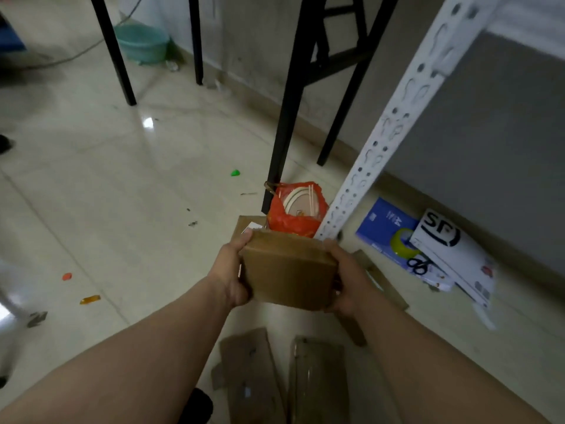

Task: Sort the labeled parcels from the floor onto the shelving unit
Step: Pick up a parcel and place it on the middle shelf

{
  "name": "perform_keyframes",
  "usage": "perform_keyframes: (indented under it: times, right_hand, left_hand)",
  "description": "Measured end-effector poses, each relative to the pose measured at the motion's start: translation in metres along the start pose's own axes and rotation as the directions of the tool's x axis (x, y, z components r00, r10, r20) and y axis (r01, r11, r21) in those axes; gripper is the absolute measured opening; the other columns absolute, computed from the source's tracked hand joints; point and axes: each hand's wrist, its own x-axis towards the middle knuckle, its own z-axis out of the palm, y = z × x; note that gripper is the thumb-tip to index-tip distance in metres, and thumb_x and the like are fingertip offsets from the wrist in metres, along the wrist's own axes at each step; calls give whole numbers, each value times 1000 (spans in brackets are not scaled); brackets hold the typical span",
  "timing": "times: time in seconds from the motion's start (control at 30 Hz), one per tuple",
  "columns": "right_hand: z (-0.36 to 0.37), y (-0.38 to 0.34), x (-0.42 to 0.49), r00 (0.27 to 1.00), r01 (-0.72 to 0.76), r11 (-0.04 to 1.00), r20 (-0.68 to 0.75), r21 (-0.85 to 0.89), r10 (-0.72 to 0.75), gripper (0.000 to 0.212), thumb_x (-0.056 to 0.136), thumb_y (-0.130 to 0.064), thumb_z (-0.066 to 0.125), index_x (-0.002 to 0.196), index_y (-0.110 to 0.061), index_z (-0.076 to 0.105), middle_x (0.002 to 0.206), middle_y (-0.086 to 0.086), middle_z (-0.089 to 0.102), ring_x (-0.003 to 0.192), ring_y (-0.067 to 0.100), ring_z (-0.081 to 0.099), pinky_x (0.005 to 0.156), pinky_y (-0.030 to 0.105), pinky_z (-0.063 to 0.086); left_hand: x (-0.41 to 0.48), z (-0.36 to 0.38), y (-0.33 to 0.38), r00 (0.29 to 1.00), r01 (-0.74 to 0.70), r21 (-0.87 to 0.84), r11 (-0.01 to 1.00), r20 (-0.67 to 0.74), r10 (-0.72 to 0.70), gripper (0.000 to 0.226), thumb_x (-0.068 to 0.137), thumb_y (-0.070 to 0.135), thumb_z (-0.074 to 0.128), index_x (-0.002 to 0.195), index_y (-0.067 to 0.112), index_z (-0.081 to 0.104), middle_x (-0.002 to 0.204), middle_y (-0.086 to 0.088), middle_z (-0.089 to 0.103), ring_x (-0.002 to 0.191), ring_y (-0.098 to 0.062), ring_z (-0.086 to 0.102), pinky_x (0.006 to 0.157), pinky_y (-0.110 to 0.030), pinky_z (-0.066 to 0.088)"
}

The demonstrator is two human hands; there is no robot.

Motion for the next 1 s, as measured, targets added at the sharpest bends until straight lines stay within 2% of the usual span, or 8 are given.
perform_keyframes:
  times: [0.1,0.3,0.4,0.5,0.63,0.77,0.87,1.0]
  right_hand:
    - [-16,-12,-23,982,183,978,21,97,-186,22,90,-41,65,109,-32,70,110,11,72,96,35,70,67,47,60]
    - [-23,-13,-52,932,317,900,78,300,-354,45,87,-26,63,129,-10,64,123,19,68,109,35,64,91,51,54]
    - [-20,-30,-60,910,332,869,116,368,-397,41,80,-25,68,118,-11,71,106,15,71,91,28,70,74,43,60]
    - [-24,-47,-65,931,237,911,191,339,-313,48,78,-59,71,103,-19,80,111,15,74,103,34,71,92,59,54]
    - [-30,-60,-76,944,134,972,276,191,-184,48,70,-56,82,104,-21,80,113,16,74,96,38,73,89,60,54]
    - [-34,-78,-86,838,319,885,336,339,-430,48,76,-25,73,122,-11,73,119,17,72,102,33,73,81,48,59]
    - [-35,-90,-94,692,498,787,379,365,-614,67,73,-7,67,139,-12,56,132,18,65,117,37,65,92,57,55]
    - [-41,-103,-106,548,654,706,472,273,-690,77,72,5,63,143,-25,52,138,14,59,123,35,61,99,58,51]
  left_hand:
    - [-12,6,4,974,-99,122,988,214,71,75,56,38,89,123,19,61,101,-18,73,102,-43,62,73,-58,55]
    - [-55,8,17,894,-204,371,906,448,17,114,36,39,97,138,25,49,139,-14,47,124,-46,47,95,-81,28]
    - [-70,17,21,867,-289,294,911,484,119,132,29,36,99,147,23,39,148,-18,40,122,-40,50,94,-70,42]
    - [-82,26,33,807,-369,167,914,545,226,154,25,10,98,154,35,19,149,-13,38,121,-33,55,83,-48,55]
    - [-93,31,42,704,-520,233,822,662,258,142,40,3,90,155,39,14,148,-11,44,127,-32,55,97,-43,51]
    - [-93,34,48,695,-395,127,910,689,205,130,47,47,95,154,23,27,149,-19,45,136,-41,43,114,-62,26]
    - [-97,36,49,659,-386,190,903,741,126,101,61,60,83,146,21,46,143,-16,53,129,-38,52,102,-67,38]
    - [-96,38,51,597,-397,136,908,790,143,72,72,24,86,137,9,56,132,-18,62,114,-33,65,82,-51,57]
